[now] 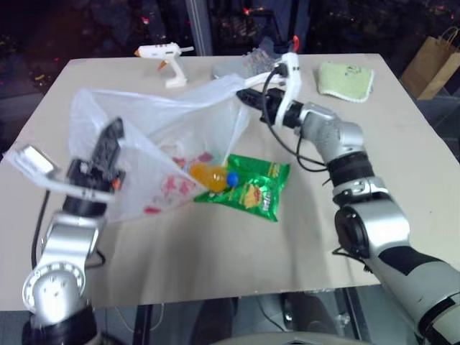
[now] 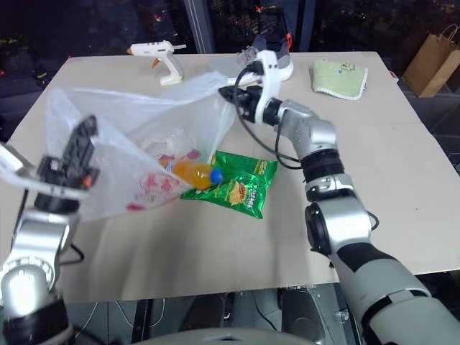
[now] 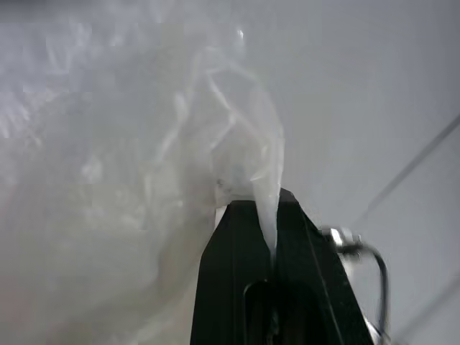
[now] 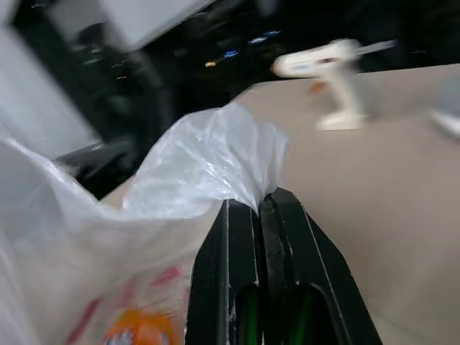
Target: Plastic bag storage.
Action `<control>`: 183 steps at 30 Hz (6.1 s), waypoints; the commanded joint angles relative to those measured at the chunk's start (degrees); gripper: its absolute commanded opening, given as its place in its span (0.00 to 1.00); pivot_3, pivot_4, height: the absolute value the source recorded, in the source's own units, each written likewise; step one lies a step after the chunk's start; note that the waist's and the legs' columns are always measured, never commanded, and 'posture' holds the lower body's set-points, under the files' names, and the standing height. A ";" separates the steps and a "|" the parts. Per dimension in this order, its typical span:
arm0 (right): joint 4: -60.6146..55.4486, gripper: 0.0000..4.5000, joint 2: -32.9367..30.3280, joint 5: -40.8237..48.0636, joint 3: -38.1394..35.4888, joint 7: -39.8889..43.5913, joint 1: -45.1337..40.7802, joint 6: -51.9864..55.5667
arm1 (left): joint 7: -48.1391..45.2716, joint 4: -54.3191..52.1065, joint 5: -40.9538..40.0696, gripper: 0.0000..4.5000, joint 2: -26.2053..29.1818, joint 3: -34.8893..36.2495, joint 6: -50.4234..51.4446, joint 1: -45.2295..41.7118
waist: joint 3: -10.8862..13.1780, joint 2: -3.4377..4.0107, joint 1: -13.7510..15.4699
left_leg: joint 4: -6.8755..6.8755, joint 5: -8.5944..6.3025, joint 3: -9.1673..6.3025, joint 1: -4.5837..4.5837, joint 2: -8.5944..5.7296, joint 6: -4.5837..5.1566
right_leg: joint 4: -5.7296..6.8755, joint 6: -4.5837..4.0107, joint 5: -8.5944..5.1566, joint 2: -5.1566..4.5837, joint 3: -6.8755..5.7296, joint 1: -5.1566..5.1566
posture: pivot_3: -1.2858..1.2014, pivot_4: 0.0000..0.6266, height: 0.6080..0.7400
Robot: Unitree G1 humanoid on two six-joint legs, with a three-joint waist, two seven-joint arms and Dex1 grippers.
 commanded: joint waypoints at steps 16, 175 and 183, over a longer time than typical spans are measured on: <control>-25.33 0.92 -20.82 2.04 3.22 11.80 11.78 11.60 | -3.19 -2.80 -2.07 0.00 2.91 1.99 5.72 1.60 | 0.00 0.01 0.43 | -0.22 0.12 -0.02 -0.58 -0.06 -0.21 | -0.52 0.03 0.01 -0.18 -0.16 -0.41 | 0.52 0.24 1.00; -16.57 0.01 -18.86 25.54 -18.14 4.37 -0.98 11.43 | -3.77 17.15 13.59 0.00 8.13 -10.02 3.98 -37.46 | 0.05 0.17 1.08 | 0.09 0.28 -0.41 -0.40 -0.10 -0.43 | 0.09 -0.04 -0.02 -0.05 -0.42 -0.10 | 0.52 0.24 1.00; -34.81 0.71 -30.65 26.92 -6.93 18.92 15.55 25.37 | -12.54 14.79 16.07 0.32 10.94 -8.72 12.57 -25.58 | 0.04 0.24 -0.77 | -0.33 0.27 -0.20 -0.50 -0.08 -0.42 | -0.28 -0.03 -0.03 -0.16 -0.36 -0.31 | 0.52 0.24 1.00</control>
